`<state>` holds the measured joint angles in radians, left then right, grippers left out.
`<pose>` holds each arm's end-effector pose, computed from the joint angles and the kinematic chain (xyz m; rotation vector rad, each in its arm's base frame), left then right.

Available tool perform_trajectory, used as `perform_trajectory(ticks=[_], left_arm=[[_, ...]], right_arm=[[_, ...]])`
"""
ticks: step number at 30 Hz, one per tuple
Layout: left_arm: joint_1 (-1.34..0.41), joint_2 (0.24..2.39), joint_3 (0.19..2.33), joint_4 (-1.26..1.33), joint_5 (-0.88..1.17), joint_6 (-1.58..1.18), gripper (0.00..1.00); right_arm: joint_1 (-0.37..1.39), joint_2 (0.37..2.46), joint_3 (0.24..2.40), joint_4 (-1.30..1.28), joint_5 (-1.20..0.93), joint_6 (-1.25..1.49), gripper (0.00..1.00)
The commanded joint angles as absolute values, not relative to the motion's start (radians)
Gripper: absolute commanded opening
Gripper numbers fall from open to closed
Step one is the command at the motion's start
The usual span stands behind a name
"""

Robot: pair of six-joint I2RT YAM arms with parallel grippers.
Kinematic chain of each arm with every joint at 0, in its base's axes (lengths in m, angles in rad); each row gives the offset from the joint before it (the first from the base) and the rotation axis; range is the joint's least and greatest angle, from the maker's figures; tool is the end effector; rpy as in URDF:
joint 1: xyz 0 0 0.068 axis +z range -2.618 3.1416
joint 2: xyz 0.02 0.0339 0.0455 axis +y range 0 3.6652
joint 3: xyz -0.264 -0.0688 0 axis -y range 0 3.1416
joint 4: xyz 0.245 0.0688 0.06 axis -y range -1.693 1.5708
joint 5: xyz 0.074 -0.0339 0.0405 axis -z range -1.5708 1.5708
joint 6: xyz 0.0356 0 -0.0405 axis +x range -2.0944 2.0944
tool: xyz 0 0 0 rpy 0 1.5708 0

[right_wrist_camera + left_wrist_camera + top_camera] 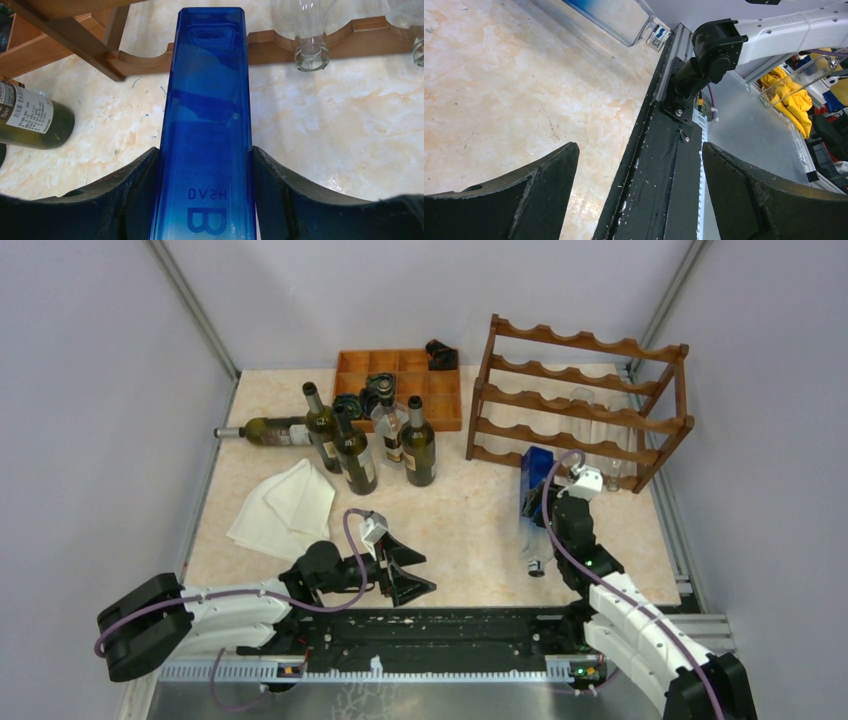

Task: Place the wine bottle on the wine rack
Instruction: Place the wine bottle in the wine rack.

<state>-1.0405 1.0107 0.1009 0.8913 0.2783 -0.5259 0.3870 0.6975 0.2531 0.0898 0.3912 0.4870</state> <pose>0.0855 -0.1652 0.1786 0.6857 1.6497 -1.4015 0.1578 0.0497 0.1948 0.3540 1.8702 0.2170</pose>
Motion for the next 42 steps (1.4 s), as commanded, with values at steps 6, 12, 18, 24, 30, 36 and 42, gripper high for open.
perform_trajectory(ticks=[6,12,18,24,30,36,42], left_arm=[[-1.037,1.014,0.082,0.934,0.269,-0.508,0.98],[-1.036,1.010,0.077,0.933,0.264,-0.507,0.98],[-1.037,1.011,0.075,0.932,0.263,-0.505,0.98],[-1.037,1.010,0.074,0.932,0.262,-0.502,0.98],[-1.037,1.008,0.074,0.931,0.259,-0.500,0.98],[-1.037,1.010,0.074,0.931,0.259,-0.499,0.98],[-1.037,1.010,0.074,0.928,0.258,-0.497,0.98]], right_arm=[[0.357,0.701,0.373,0.356,0.387,0.471,0.00],[0.344,0.730,0.376,0.382,0.373,0.467,0.00],[0.335,0.764,0.382,0.414,0.358,0.467,0.00],[0.331,0.796,0.391,0.441,0.352,0.464,0.00],[0.328,0.818,0.404,0.466,0.355,0.455,0.00],[0.325,0.852,0.417,0.488,0.374,0.440,0.00],[0.321,0.911,0.427,0.518,0.396,0.423,0.00]])
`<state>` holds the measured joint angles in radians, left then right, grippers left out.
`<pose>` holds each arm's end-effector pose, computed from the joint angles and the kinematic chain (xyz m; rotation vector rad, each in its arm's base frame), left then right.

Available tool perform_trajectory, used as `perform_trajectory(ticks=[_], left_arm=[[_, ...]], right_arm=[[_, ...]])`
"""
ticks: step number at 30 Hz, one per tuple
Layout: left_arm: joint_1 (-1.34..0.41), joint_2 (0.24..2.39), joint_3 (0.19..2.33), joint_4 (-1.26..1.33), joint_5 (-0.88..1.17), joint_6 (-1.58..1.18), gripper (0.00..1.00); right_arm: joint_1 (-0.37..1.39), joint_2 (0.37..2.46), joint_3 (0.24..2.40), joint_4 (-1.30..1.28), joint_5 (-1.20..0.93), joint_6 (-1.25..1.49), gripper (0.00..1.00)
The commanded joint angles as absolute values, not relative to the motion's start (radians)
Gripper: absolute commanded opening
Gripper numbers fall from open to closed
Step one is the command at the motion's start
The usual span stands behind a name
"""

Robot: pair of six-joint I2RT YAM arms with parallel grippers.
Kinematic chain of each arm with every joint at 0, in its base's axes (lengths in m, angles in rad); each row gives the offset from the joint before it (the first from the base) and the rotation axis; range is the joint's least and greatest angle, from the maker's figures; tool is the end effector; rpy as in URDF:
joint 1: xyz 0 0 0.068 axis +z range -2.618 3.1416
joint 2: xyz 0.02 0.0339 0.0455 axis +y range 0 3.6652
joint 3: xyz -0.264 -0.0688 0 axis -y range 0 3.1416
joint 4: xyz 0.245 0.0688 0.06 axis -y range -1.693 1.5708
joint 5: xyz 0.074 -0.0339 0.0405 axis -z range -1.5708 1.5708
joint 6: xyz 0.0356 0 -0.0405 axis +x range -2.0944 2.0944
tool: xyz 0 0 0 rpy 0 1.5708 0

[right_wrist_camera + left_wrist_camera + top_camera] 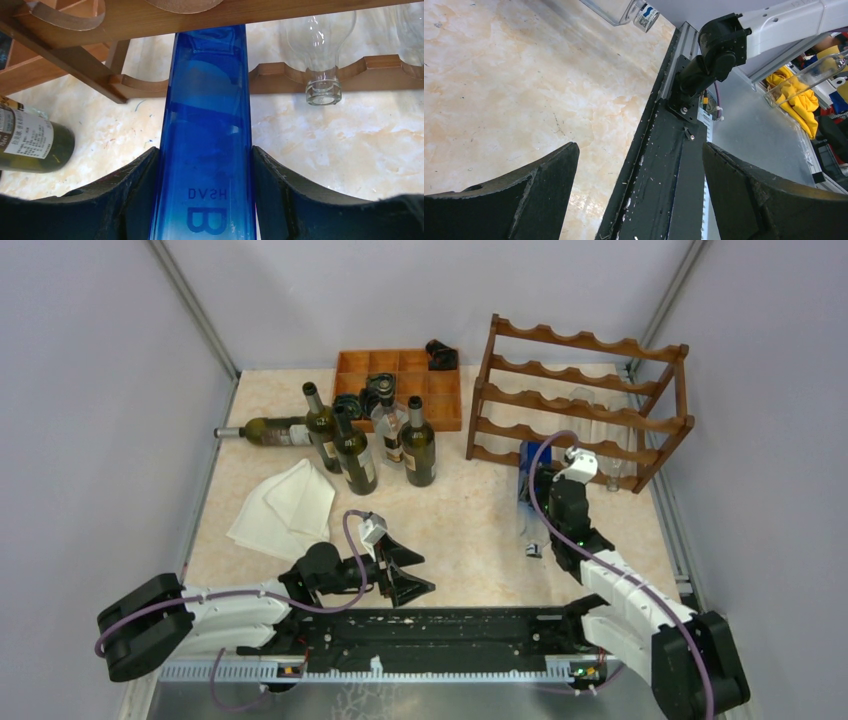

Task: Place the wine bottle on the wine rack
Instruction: Place the wine bottle in the wine rack.

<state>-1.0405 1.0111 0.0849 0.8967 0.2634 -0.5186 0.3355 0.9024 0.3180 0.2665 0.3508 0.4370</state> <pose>0.0847 -0.1628 0.1742 0.6799 1.6595 -1.3816 0.1890 0.0529 0.2020 0.3323 1.8439 0.2016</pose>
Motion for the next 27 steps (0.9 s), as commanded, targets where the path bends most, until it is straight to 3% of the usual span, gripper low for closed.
perform_trajectory(ticks=[1,9,22,27], left_arm=[[-1.037,1.010,0.074,0.928,0.259,-0.497,0.98],[-1.037,1.008,0.072,0.924,0.257,-0.495,0.98],[-1.037,1.008,0.077,0.913,0.255,-0.488,0.98],[-1.036,1.009,0.078,0.906,0.253,-0.482,0.98]], right_arm=[[0.320,0.923,0.429,0.527,0.403,0.419,0.00],[0.312,1.062,0.455,0.648,0.458,0.338,0.01],[0.301,1.292,0.522,0.872,0.459,0.210,0.13],[0.301,1.377,0.549,0.946,0.464,0.161,0.23]])
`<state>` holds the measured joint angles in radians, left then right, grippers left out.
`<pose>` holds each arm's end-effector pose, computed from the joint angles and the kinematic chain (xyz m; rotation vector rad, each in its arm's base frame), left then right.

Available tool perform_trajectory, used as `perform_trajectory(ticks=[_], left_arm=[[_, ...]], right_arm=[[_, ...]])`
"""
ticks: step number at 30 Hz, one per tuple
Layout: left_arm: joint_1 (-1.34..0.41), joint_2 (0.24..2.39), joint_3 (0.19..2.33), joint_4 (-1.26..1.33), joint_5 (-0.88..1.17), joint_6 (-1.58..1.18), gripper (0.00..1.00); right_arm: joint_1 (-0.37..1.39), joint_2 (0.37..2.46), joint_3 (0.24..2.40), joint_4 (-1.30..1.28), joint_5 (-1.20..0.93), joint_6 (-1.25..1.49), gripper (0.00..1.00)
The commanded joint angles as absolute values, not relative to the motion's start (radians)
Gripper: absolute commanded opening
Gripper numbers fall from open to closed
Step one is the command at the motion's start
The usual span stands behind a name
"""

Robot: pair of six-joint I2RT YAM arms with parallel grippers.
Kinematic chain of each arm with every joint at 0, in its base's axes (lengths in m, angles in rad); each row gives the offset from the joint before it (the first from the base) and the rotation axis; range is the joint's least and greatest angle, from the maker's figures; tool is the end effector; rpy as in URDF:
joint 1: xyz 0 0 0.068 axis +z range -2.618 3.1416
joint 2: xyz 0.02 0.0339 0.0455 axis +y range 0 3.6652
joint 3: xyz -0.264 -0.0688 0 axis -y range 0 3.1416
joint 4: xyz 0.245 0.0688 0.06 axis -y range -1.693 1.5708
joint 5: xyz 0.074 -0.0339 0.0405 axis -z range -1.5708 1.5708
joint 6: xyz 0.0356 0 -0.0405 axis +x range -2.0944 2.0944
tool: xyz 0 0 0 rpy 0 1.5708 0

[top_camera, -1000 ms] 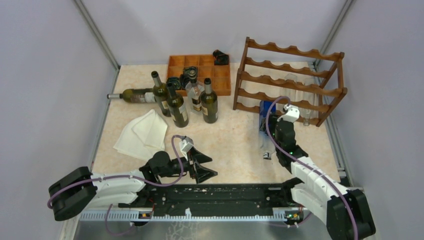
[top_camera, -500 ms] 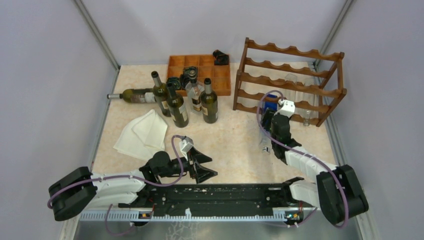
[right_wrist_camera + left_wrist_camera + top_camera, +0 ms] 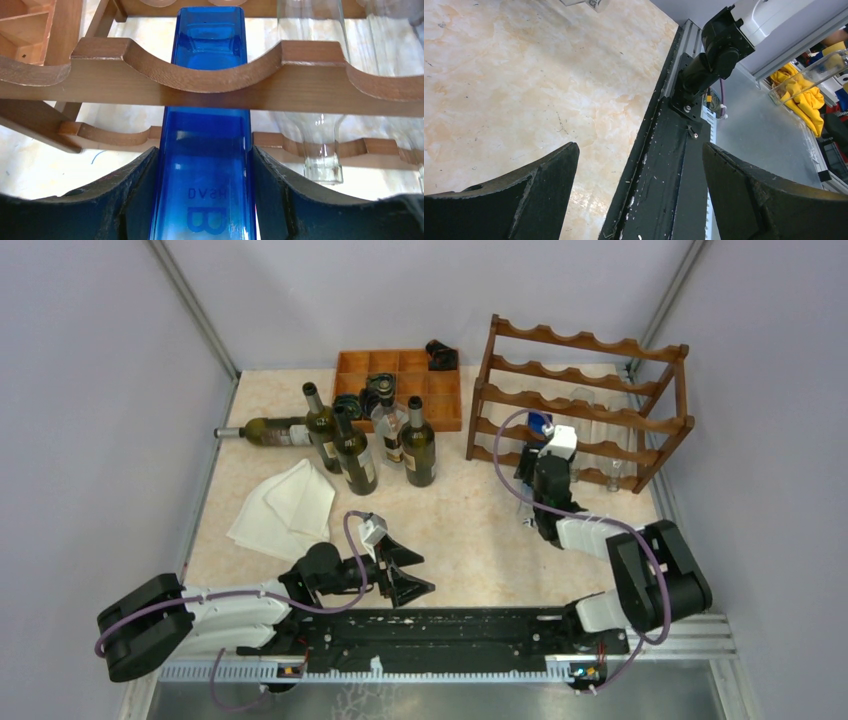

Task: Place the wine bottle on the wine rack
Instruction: Place the wine bottle in the wine rack.

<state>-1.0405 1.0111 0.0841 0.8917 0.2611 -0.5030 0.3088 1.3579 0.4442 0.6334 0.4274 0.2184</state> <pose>0.0847 -0.1627 0.1735 0.6907 1.6574 -1.3668 0.2556 0.0661 0.1848 0.2126 1.8129 -0.0241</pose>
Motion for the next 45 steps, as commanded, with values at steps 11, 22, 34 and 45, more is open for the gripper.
perform_trajectory(ticks=[11,22,34,45], left_arm=[[-1.037,1.028,0.087,0.906,0.252,-0.476,0.98],[-1.037,1.044,0.093,0.909,0.257,-0.477,0.98],[-1.036,1.036,0.084,0.910,0.252,-0.481,0.98],[-1.037,1.038,0.086,0.915,0.258,-0.484,0.98]], right_arm=[[0.301,1.454,0.577,0.995,0.517,0.138,0.36],[0.301,1.512,0.617,0.980,0.545,0.124,0.61],[0.301,1.498,0.600,0.930,0.568,0.153,0.74],[0.301,1.231,0.490,0.828,0.471,0.193,0.81]])
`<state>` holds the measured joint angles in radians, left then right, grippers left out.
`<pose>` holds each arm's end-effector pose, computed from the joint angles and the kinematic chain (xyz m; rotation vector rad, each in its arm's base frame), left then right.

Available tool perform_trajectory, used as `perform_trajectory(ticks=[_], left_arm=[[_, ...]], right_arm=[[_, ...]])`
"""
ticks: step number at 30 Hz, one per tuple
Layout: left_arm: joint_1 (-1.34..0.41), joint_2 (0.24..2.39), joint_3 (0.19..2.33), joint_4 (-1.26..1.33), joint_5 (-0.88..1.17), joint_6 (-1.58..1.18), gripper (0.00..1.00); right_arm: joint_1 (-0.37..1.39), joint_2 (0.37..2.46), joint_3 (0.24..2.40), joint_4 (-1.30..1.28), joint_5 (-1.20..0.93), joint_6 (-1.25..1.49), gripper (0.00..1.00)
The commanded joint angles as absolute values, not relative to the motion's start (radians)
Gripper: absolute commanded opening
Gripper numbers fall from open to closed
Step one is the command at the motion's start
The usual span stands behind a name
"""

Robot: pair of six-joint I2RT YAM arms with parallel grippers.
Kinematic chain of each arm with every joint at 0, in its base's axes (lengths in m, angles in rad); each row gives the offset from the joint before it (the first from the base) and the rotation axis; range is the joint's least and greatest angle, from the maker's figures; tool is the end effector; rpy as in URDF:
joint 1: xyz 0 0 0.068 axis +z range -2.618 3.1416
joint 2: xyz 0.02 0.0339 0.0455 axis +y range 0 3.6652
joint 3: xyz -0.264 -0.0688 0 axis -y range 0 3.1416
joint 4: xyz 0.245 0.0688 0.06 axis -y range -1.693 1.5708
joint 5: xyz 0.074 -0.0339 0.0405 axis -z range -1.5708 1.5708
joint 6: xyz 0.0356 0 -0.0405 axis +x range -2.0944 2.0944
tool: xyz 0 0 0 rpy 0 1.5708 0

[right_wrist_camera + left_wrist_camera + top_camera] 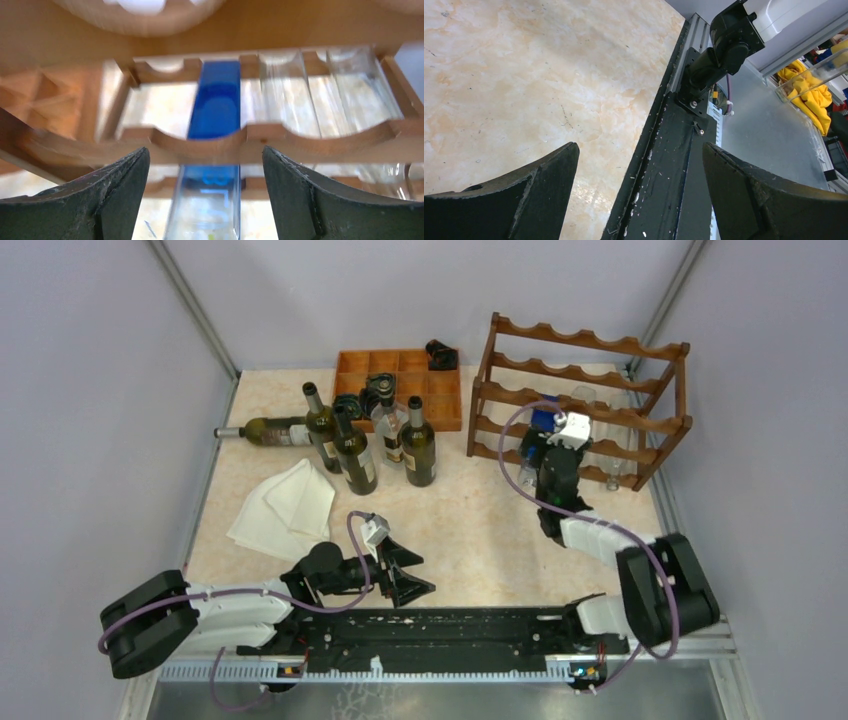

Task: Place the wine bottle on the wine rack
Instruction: Place the wine bottle in the wine rack.

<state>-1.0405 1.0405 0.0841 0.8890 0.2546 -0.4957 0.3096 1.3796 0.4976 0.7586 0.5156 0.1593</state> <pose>0.0858 -0.1641 0.1683 0.6971 1.6887 -1.3451 0.2683 0.0674 0.2088 0.2571 1.6590 -0.0837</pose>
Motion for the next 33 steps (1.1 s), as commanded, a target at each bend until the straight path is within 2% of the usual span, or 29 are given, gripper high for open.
perform_trajectory(ticks=[1,8,14,16,20,33], left_arm=[[-1.036,1.038,0.087,0.916,0.259,-0.485,0.98],[-1.037,1.043,0.089,0.926,0.261,-0.488,0.98],[-1.036,1.040,0.088,0.926,0.261,-0.490,0.98],[-1.037,1.036,0.085,0.924,0.261,-0.491,0.98],[-1.037,1.029,0.081,0.920,0.259,-0.492,0.98],[-1.037,1.008,0.069,0.911,0.249,-0.492,0.98]], right_arm=[[0.300,1.196,0.482,0.801,0.459,0.205,0.82],[0.300,0.989,0.423,0.614,0.383,0.300,0.82],[0.301,0.946,0.370,0.523,0.333,0.367,0.85],[0.301,0.960,0.360,0.518,0.330,0.374,0.87],[0.301,1.038,0.395,0.476,0.335,0.384,0.98],[0.301,1.292,0.527,0.434,0.384,0.402,0.98]])
